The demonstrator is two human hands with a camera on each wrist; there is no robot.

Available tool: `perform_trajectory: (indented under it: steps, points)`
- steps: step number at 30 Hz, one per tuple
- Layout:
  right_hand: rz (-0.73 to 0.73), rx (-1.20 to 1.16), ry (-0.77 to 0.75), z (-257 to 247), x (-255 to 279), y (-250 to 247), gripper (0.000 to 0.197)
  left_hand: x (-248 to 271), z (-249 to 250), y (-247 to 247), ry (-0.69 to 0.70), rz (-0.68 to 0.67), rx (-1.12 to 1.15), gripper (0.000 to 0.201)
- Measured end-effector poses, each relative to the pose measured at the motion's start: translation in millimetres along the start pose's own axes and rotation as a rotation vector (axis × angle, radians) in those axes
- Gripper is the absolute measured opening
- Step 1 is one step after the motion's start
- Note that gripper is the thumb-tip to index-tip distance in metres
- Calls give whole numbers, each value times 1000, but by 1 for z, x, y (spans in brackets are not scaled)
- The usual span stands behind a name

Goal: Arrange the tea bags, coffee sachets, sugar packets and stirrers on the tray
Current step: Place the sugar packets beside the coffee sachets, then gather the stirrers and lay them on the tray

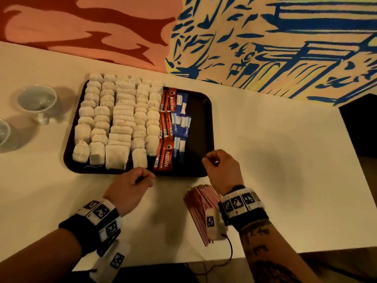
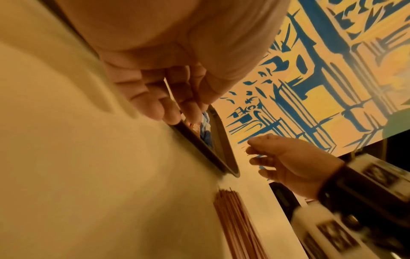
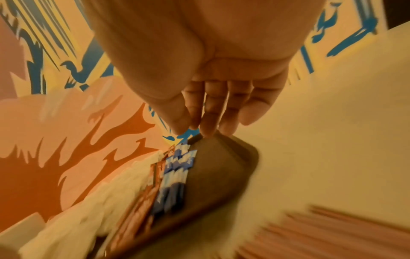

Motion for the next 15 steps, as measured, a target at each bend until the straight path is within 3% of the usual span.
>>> perform_trajectory:
  steps: [3,6,8,10,15]
  points:
    - [-44,65,56,39,41,9,45,3,-6,15,-24,-32,-37,18]
    - [-247,207,186,69,77,35,101,6,-11,34,-49,-78,-95,19]
    - [-321,263,209,76,91,53,127,7,-14,44,-47,-91,-105,17]
    - [-334,316,187,78,96,67,127,6,-16,50,-53,-97,-108,15]
    - [-335,382,34,60,94,87,83,4,-21,54,-64,-97,-107,14]
Point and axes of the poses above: each hand's wrist, its own x-axis away from the middle knuckle, its own y-axis out of the palm, z = x × y, the point moved 8 cm from there along -x, towards the middle knuckle, and after that the axes turned 6 degrees about -y, right-handed, at the moved point
